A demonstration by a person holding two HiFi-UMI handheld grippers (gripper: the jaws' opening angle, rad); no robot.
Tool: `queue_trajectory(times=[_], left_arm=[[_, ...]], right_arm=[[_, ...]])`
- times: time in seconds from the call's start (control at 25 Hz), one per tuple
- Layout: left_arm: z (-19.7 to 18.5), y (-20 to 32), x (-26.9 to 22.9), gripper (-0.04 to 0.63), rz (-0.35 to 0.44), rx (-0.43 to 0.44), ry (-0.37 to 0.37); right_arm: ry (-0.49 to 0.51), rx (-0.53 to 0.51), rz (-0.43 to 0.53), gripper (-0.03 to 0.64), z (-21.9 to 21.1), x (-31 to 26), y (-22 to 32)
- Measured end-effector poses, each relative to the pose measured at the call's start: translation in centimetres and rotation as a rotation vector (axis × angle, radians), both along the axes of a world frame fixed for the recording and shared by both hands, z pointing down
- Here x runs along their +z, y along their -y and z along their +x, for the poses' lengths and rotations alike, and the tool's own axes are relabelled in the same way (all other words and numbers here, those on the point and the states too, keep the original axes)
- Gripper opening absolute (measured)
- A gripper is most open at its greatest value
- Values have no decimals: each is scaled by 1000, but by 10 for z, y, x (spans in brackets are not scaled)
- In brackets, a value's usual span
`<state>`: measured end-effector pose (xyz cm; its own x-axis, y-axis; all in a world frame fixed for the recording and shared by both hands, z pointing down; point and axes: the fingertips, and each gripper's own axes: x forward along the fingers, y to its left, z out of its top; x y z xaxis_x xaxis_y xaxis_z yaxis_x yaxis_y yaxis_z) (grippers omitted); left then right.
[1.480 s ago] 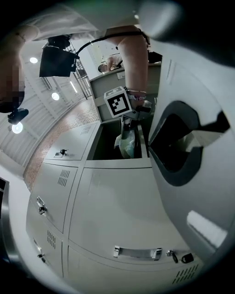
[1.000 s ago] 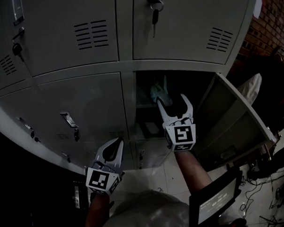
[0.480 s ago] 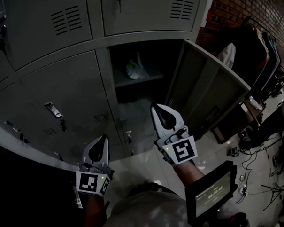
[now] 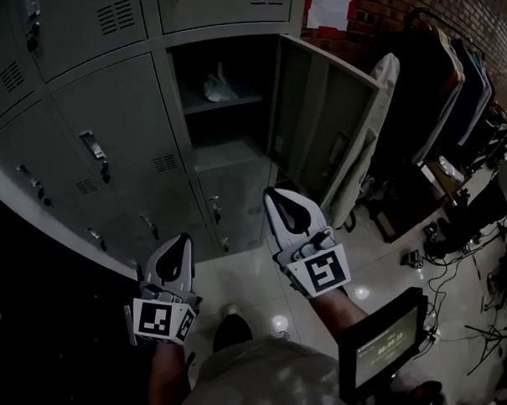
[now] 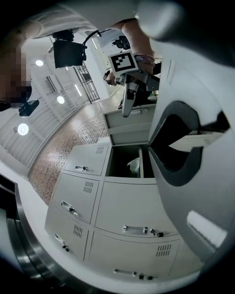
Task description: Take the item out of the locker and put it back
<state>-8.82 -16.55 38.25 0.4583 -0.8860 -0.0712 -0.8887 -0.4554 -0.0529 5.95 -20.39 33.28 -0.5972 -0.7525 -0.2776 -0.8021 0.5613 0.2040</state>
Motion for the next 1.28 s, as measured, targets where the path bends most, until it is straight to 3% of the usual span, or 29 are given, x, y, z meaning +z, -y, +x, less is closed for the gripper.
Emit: queue_trajectory(times=[0.28,0.44,0.8,1.28], left_arm=[[51,-99,17,2,-47,-27,-10],[59,-126,6,2,-26,-45,0],[60,-146,-7,2,-24,-23,12],[55,-147,-4,2,-20,-16,-2]], right_arm=[[-22,-46,-53,2,40,18,-94],[-8,-66,-46,2,46,11,-127],[-12,-112,-50,2,36,12,-174],[-1,-117,-86,2,26,20,-181]])
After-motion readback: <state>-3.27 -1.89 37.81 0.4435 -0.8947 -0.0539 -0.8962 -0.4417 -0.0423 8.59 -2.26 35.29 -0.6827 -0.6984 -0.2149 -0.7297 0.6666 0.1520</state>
